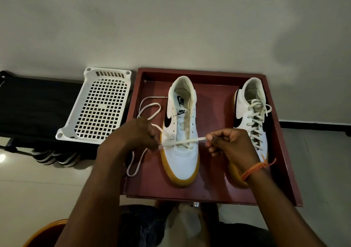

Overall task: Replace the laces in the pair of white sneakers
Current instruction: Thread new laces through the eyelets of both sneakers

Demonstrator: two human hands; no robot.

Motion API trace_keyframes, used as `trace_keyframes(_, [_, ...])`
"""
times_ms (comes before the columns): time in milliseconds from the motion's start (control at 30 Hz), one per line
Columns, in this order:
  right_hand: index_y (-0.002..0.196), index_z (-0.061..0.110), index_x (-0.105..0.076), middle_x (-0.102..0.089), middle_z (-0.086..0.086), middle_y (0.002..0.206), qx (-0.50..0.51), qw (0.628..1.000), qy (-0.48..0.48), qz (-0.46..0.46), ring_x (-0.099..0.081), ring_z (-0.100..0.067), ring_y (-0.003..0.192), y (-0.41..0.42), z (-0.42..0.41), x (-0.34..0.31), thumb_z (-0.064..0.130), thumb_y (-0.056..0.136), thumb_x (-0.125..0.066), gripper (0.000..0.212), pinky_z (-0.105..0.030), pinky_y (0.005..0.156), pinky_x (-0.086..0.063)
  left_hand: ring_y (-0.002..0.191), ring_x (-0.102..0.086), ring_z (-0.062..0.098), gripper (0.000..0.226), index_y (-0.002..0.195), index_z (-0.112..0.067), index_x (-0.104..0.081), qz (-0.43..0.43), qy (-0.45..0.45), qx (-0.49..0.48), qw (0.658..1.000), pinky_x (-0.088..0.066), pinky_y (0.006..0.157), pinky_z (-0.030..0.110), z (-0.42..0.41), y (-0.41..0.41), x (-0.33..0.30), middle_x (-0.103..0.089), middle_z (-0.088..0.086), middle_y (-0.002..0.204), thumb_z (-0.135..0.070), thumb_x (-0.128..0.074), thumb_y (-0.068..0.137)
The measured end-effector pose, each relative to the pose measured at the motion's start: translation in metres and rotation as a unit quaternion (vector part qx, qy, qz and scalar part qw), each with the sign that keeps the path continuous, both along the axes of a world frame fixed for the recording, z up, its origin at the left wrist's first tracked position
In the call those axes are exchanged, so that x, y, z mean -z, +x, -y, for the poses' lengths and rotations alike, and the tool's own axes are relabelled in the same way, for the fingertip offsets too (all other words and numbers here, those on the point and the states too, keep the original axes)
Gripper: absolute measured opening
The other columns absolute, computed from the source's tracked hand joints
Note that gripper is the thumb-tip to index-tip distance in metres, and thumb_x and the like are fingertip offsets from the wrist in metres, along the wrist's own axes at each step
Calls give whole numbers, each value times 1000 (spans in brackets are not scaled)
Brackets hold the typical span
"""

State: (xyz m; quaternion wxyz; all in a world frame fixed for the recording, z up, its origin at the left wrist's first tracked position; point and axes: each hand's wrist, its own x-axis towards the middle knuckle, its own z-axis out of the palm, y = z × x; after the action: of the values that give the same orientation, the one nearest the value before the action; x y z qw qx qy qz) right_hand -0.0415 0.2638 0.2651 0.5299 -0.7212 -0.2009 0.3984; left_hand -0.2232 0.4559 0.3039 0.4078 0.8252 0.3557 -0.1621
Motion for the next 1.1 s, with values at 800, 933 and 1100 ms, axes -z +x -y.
trace_keyframes(800, [82, 3, -72, -68, -7, 66, 39, 989, 45, -133, -59, -14, 57, -14, -6, -1, 22, 69, -78, 23, -26, 52, -51, 65, -72, 18, 12, 94, -1, -77, 203, -128, -81, 967, -59, 64, 22, 38, 38, 5, -74, 12, 73, 0, -75, 82])
trace_keyframes(933, [77, 5, -71, -68, -7, 69, 64, 991, 8, -116, -57, -16, 57, -9, -6, 6, 19, 85, -72, 16, -28, 53, -50, 69, -63, -2, 8, 87, -15, -81, 199, 72, -47, 976, -40, 62, 3, 36, 38, 13, -65, -17, 68, -9, -76, 82])
trace_keyframes(1100, [80, 4, -72, -69, -9, 72, 41, 995, -37, -88, -59, -19, 63, -11, -6, 12, 19, 89, -69, 18, -30, 56, -50, 106, -45, 22, 12, 94, -30, -80, 109, 308, 44, 944, -46, 83, 33, 46, 41, 28, -53, -1, 105, -28, -73, 84])
